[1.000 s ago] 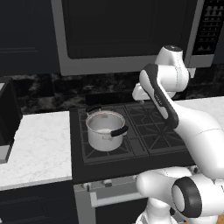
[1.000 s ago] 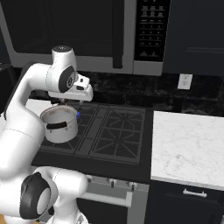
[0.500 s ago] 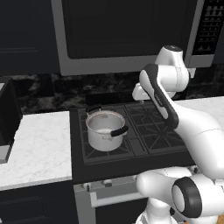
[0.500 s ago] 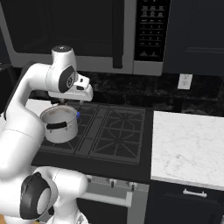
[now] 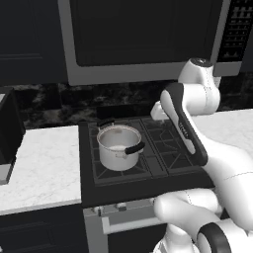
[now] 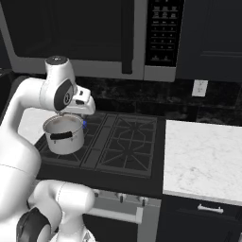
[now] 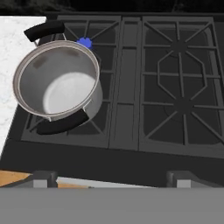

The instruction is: Turn off the rear left burner of the stove.

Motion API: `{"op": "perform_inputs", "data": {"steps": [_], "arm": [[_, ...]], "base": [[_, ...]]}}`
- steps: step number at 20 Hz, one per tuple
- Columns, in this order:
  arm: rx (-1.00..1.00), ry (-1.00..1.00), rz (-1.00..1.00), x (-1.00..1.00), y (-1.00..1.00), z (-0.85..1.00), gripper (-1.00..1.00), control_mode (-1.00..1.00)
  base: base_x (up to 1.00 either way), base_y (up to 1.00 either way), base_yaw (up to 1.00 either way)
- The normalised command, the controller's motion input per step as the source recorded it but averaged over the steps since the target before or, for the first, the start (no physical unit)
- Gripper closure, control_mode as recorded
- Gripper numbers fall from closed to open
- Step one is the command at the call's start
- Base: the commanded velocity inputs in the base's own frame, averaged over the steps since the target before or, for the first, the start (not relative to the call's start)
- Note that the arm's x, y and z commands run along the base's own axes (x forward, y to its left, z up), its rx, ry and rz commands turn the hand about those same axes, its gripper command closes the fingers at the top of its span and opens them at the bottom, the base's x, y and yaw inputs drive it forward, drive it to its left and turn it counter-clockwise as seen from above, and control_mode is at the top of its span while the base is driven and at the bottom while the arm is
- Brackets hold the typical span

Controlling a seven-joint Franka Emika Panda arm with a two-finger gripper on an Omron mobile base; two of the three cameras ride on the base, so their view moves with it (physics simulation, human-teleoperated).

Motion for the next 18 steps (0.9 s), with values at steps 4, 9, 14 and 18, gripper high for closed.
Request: {"op": "perform_inputs", "data": {"steps": [4,9,14,18], "arm": [[0.00,0.00,0.00,0.00,0.00,0.00,-1.00,-1.00],[0.00,0.00,-0.01,-0.01,-0.09,-0.05,-1.00,1.00],[0.00,0.00,0.00,0.00,0.00,0.00,-1.00,1.00],[0.00,0.00,0.00,0.00,0.00,0.00,-1.00,1.00]], "base": [[0.00,0.00,0.00],[-0.02,-0.08,0.00],[-0.17,-0.52,0.00],[-0.03,-0.29,0.00]]}}
